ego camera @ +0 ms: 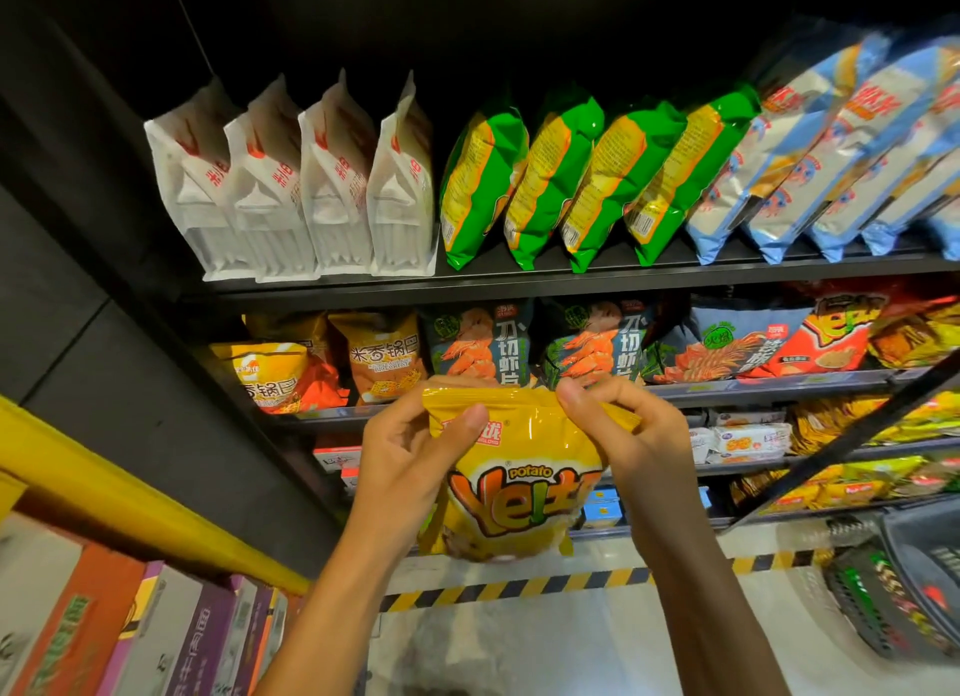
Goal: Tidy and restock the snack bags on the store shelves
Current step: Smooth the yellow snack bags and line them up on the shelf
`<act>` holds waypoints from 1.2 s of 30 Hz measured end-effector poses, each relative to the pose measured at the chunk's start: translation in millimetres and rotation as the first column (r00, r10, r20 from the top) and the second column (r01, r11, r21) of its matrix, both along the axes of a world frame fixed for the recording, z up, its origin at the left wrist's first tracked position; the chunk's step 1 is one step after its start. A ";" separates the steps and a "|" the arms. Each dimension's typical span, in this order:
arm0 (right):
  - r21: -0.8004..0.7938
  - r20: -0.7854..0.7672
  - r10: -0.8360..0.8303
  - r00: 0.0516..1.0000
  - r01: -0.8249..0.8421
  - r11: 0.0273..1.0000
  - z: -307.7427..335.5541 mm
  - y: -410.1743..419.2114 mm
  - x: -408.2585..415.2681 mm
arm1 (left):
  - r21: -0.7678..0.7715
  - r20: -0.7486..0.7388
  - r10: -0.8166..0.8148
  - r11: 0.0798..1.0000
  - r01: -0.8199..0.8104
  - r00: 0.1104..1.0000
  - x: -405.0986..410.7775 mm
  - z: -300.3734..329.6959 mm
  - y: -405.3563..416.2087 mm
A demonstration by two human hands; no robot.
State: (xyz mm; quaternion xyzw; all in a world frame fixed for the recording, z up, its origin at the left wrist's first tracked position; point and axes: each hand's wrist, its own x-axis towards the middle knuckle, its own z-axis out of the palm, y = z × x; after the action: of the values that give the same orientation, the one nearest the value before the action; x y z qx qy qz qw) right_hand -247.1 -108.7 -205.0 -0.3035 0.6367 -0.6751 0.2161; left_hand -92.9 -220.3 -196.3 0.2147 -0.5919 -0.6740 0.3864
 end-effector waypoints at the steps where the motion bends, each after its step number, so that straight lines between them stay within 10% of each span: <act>1: 0.014 0.037 -0.007 0.999 0.006 1.000 -1.3 -0.5 1.2 | -0.005 0.001 0.004 1.000 -0.004 1.000 0.3 -0.8 0.4; 17: -0.071 0.130 0.025 0.991 -0.016 0.997 -8.9 2.6 -0.1 | 0.169 -0.044 0.053 0.985 -0.045 0.998 -3.3 -10.5 -1.6; 23: 0.166 0.194 0.396 0.897 -0.428 0.888 -16.7 5.0 3.1 | 0.338 -0.091 0.123 0.937 -0.085 0.988 -9.9 -8.2 -6.3; 29: 0.128 0.232 0.068 0.970 -0.099 0.987 -32.4 -6.3 -1.5 | 0.201 0.149 -0.154 0.972 0.123 0.977 -11.5 -3.8 -26.0; 36: 0.142 0.468 0.017 0.884 -0.094 0.985 -43.1 -20.1 0.0 | 0.336 0.186 -0.390 0.888 0.315 0.902 -14.3 -19.1 -12.7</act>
State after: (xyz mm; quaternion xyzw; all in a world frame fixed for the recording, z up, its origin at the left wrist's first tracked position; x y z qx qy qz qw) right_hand -247.1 -128.7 -248.1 -0.1327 0.6098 -0.6681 0.4053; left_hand -107.2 -233.0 -215.4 0.2413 -0.5563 -0.7823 0.1424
